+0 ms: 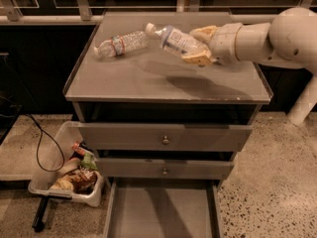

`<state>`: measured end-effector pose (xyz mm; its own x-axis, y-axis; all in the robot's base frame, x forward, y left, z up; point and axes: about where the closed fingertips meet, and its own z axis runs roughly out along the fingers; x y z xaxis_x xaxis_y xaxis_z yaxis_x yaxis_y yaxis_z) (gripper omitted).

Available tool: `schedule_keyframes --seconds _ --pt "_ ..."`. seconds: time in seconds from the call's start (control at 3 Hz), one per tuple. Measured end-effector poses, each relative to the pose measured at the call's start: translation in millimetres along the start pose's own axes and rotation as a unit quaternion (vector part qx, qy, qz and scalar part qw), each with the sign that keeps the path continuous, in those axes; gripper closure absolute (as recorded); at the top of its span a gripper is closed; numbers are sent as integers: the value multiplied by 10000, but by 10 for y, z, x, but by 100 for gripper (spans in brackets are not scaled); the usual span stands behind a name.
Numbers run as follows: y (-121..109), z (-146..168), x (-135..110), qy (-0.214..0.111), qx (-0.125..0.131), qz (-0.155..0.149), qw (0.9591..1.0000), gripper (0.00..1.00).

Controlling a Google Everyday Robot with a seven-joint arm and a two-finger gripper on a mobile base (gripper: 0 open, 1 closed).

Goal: Pick blue plastic bottle from bottom drawer and place on counter

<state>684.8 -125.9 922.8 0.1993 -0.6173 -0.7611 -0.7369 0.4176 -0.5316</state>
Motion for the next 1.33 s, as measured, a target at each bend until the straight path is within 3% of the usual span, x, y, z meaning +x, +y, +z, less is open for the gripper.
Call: schedule_keyframes --seconds 0.33,0.67,1.0,1.33 --pt "-66 230 217 88 168 548 9983 100" --pt "-64 401 340 131 207 871 9959 100" --pt "132 615 355 143 -72 972 9951 100" --pt "225 665 293 126 -196 934 9954 100"
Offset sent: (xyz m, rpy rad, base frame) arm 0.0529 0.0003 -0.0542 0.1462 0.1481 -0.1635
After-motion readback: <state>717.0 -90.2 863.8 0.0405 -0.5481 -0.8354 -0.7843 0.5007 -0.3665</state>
